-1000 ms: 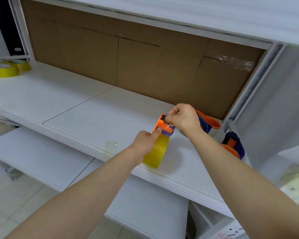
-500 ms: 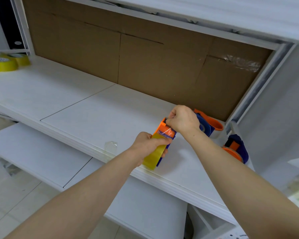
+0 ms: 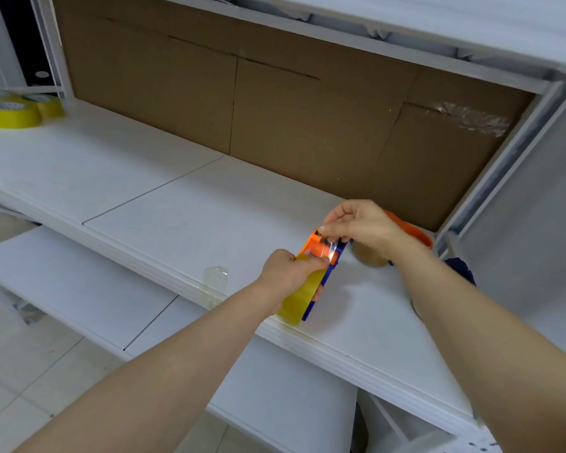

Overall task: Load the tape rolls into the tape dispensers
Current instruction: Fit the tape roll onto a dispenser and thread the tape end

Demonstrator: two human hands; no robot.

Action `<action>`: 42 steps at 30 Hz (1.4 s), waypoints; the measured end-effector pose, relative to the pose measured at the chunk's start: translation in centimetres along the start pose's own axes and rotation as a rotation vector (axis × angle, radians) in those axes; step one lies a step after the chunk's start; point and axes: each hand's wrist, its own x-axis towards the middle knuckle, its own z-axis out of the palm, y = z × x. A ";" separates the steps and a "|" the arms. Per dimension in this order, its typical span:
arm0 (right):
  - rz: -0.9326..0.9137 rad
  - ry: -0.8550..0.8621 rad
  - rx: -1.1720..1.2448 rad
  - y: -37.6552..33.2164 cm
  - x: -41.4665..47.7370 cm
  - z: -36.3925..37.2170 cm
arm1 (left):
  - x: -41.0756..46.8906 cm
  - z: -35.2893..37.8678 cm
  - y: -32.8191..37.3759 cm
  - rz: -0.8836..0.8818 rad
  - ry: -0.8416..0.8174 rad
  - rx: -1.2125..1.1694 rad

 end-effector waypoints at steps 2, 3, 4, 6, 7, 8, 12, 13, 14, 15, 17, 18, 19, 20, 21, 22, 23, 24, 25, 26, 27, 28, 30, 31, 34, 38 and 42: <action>0.036 -0.092 -0.048 -0.7 0.1 -1.1 | 0.1 0.2 0.0 0.005 0.009 0.006; 0.026 -0.108 -0.068 -0.8 0.2 -1.2 | 0.1 0.2 -0.1 0.006 0.017 0.011; 0.006 -0.113 -0.075 -0.9 0.2 -1.2 | 0.1 0.2 -0.1 0.005 0.022 0.015; -0.050 -0.104 -0.090 -0.5 0.3 -0.7 | 0.2 0.2 -0.1 0.004 0.022 0.019; -0.083 -0.092 -0.103 -0.3 0.4 -0.4 | 0.2 0.1 -0.1 0.003 0.023 0.019; -0.120 -0.081 -0.115 0.0 0.4 -0.1 | 0.1 0.0 -0.1 -0.001 0.024 0.015; -0.232 -0.037 -0.233 0.7 0.1 0.7 | 0.1 0.0 -0.1 0.017 0.014 0.022; -0.242 -0.025 -0.270 0.8 0.0 0.9 | 0.2 0.1 -0.1 0.027 0.015 0.031; -0.249 -0.012 -0.312 0.8 -0.1 1.1 | 0.3 0.2 -0.2 0.034 0.018 0.037; -0.250 0.001 -0.354 0.7 -0.1 1.3 | 0.4 0.3 -0.2 0.036 0.024 0.040; -0.248 0.020 -0.403 0.5 -0.2 1.6 | 0.6 0.4 -0.3 0.034 0.038 0.029; -0.240 0.030 -0.412 0.4 -0.2 1.8 | 0.6 0.4 -0.3 0.033 0.049 0.020; -0.223 0.047 -0.424 0.2 -0.1 2.1 | 0.6 0.5 -0.3 0.031 0.064 0.008; -0.199 0.074 -0.446 0.1 0.1 2.3 | 0.6 0.6 -0.3 0.027 0.080 -0.004; -0.170 0.107 -0.482 0.0 0.3 2.5 | 0.5 0.7 -0.4 0.024 0.095 -0.016; -0.137 0.139 -0.525 -0.2 0.5 2.5 | 0.4 0.8 -0.3 0.019 0.107 -0.026; -0.102 0.163 -0.558 -0.4 0.7 2.4 | 0.4 0.8 -0.3 0.012 0.118 -0.034; -0.071 0.173 -0.578 -0.6 0.8 2.3 | 0.3 0.9 -0.3 0.004 0.125 -0.042; -0.044 0.169 -0.602 -0.9 0.9 2.1 | 0.3 0.9 -0.2 -0.003 0.128 -0.049; -0.020 0.158 -0.637 -1.2 1.0 2.0 | 0.2 0.9 -0.2 -0.008 0.129 -0.054; 0.000 0.151 -0.680 -1.5 1.1 2.0 | 0.1 0.9 -0.1 -0.011 0.129 -0.055; 0.017 0.149 -0.721 -1.7 1.2 1.9 | 0.1 0.9 0.0 -0.013 0.128 -0.052; 0.058 0.142 -0.771 -2.0 1.5 1.5 | 0.0 0.9 -0.1 -0.010 0.122 -0.046; 0.085 0.124 -0.752 -2.0 1.6 1.2 | 0.0 0.9 -0.1 -0.003 0.118 -0.039; 0.210 0.037 -0.477 -2.2 1.6 0.2 | 0.0 1.0 0.0 0.008 0.115 -0.027; 0.241 0.104 -0.174 -1.8 1.2 0.2 | -0.2 1.2 0.1 0.015 0.105 0.008; 0.010 0.269 -0.453 0.0 0.2 1.4 | -0.4 1.0 0.1 0.027 0.095 0.044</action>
